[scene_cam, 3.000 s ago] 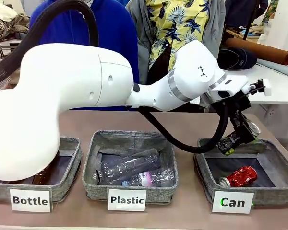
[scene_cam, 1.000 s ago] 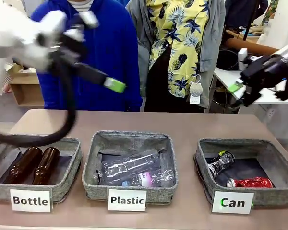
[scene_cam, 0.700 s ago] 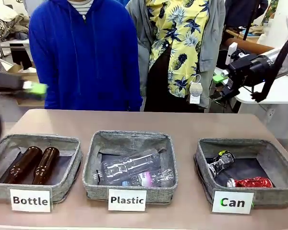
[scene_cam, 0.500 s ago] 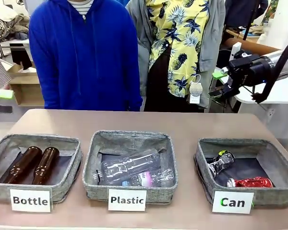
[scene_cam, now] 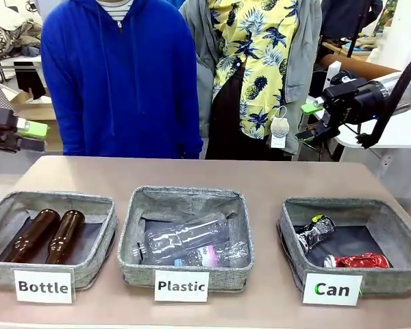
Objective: Sort the can waste into the basket.
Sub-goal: Pick up the can waste from the table and place it in the right Fabric basket.
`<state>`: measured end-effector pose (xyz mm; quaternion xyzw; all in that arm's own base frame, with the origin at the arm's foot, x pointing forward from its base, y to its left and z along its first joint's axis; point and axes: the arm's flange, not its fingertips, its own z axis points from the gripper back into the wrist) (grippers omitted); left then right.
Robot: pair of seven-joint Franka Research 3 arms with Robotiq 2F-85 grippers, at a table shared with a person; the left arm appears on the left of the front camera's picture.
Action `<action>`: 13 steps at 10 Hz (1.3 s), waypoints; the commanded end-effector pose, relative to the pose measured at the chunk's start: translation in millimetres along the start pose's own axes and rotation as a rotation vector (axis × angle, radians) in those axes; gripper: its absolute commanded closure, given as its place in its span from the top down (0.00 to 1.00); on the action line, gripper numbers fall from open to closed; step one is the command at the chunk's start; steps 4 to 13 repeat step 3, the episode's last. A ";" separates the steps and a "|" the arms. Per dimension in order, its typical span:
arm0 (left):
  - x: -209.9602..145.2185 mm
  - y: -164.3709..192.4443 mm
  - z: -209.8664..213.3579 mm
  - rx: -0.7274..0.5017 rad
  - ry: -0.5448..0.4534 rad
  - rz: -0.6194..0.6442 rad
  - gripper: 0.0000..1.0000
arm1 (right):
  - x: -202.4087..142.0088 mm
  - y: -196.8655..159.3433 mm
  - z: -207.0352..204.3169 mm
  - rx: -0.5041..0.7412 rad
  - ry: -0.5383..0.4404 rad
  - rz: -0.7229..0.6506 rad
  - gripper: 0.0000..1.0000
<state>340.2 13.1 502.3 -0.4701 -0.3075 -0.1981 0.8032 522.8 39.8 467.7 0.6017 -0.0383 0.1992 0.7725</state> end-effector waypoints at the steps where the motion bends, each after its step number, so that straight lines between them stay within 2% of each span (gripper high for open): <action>1: -2.4 6.6 3.0 0.001 -0.027 -0.003 1.00 | 1.4 4.0 1.4 -0.004 0.015 0.009 1.00; 13: -2.4 6.6 3.0 0.001 -0.027 -0.003 1.00 | 1.4 4.0 1.4 -0.004 0.015 0.009 1.00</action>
